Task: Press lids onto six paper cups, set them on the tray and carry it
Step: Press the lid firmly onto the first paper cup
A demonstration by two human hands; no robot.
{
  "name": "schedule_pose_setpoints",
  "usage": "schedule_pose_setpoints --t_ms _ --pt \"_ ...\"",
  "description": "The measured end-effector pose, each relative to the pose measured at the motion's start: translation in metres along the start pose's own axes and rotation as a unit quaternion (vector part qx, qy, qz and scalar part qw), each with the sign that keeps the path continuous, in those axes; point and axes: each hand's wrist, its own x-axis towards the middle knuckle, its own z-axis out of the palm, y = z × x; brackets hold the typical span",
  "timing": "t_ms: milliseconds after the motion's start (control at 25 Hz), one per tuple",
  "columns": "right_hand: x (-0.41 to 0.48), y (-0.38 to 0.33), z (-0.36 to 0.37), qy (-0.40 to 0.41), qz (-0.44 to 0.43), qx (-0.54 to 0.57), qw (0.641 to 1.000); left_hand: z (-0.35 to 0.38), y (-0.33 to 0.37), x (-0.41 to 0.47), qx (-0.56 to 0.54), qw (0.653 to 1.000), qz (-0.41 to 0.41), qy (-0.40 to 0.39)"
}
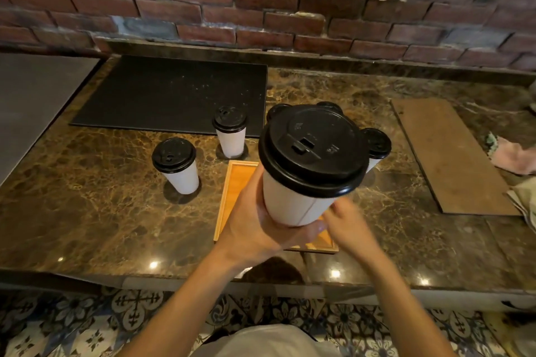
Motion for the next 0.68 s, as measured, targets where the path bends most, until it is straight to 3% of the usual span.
schedule_pose_setpoints --t_ms 80,160,320,440,520,600,680 --pt "-0.003 -0.053 -0.037 0.064 -0.121 0.083 0.987 0.0 0.005 0.005 -0.001 1.0 0.0 -0.008" --pt "-0.012 -0.101 -0.065 0.036 -0.233 0.116 0.965 -0.001 0.007 0.01 0.034 0.999 0.014 -0.028" --pt "-0.016 -0.157 -0.074 -0.09 -0.355 -0.137 0.921 -0.003 0.009 0.014 0.053 0.996 -0.009 -0.07" --pt "-0.008 -0.166 -0.07 -0.134 -0.39 -0.204 0.888 -0.01 0.012 0.019 -0.001 0.984 -0.059 -0.166" --pt "-0.003 -0.164 -0.071 -0.166 -0.403 -0.151 0.887 -0.016 0.013 0.028 -0.052 0.958 -0.104 -0.261" --pt "0.0 -0.163 -0.072 -0.196 -0.394 -0.085 0.894 -0.019 0.012 0.034 -0.101 0.915 -0.092 -0.378" --pt "0.004 -0.167 -0.073 -0.189 -0.372 -0.069 0.906 -0.022 0.014 0.038 -0.107 0.916 -0.101 -0.374"
